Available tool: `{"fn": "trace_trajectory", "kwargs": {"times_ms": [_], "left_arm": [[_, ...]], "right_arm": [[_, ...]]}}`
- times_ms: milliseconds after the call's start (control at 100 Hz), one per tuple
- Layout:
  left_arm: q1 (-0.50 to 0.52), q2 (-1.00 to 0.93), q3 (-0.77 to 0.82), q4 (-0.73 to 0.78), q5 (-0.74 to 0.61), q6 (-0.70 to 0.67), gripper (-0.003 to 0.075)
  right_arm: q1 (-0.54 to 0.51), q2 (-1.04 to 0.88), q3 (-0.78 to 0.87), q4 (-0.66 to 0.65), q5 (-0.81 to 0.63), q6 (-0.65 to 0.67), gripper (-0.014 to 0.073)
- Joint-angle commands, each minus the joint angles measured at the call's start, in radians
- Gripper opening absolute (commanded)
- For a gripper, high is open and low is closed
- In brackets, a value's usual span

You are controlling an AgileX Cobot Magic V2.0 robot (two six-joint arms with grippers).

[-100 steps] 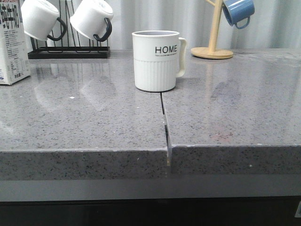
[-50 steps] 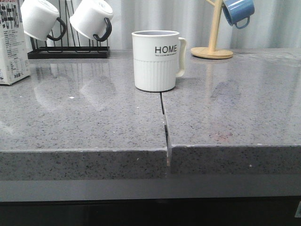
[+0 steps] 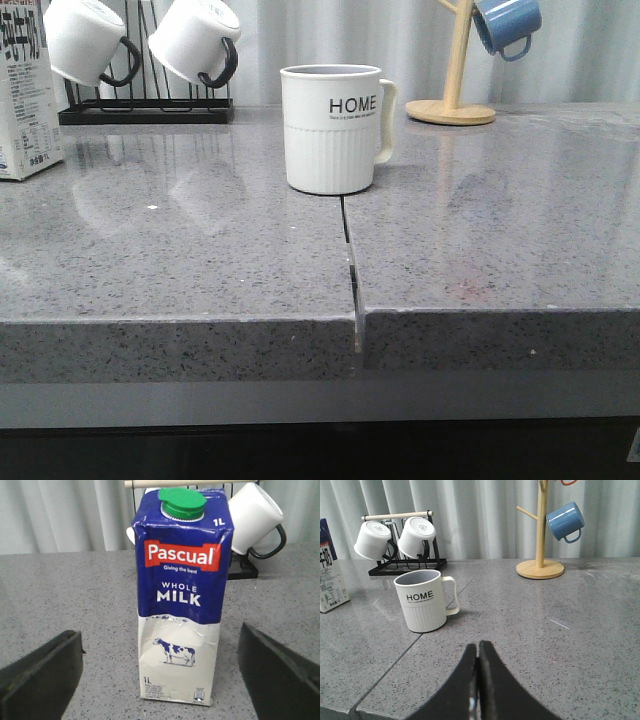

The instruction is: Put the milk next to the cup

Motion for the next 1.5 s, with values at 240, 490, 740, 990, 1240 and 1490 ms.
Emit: {"fn": "trace_trajectory", "kwargs": {"times_ms": [240, 490, 740, 990, 1240, 1490], "left_arm": [[-0.048, 0.153, -0.162, -0.011, -0.045, -0.010, 0.0580], [-0.046, 0.208, -0.222, -0.011, -0.019, -0.003, 0.0580], [-0.027, 0.214, -0.228, -0.012, -0.041, -0.003, 0.0580], [-0.027, 0.273, -0.300, -0.012, -0.030, -0.003, 0.0580], [-0.018, 0.361, -0.388, -0.013, -0.039, -0.003, 0.0580], [-0.016, 0.400, -0.407, -0.013, -0.134, -0.003, 0.0409]], "right_arm": [[-0.003, -0.001, -0.023, -0.006, -0.077, -0.005, -0.0069], [-0.003, -0.001, -0.023, -0.006, -0.077, -0.005, -0.0069], [-0.003, -0.001, -0.023, -0.006, -0.077, -0.005, -0.0069], [-0.003, -0.001, -0.023, -0.006, -0.077, -0.005, -0.0069], [-0.003, -0.001, -0.023, -0.006, -0.077, -0.005, -0.0069], [-0.003, -0.001, -0.023, -0.006, -0.077, -0.005, -0.0069]]}}
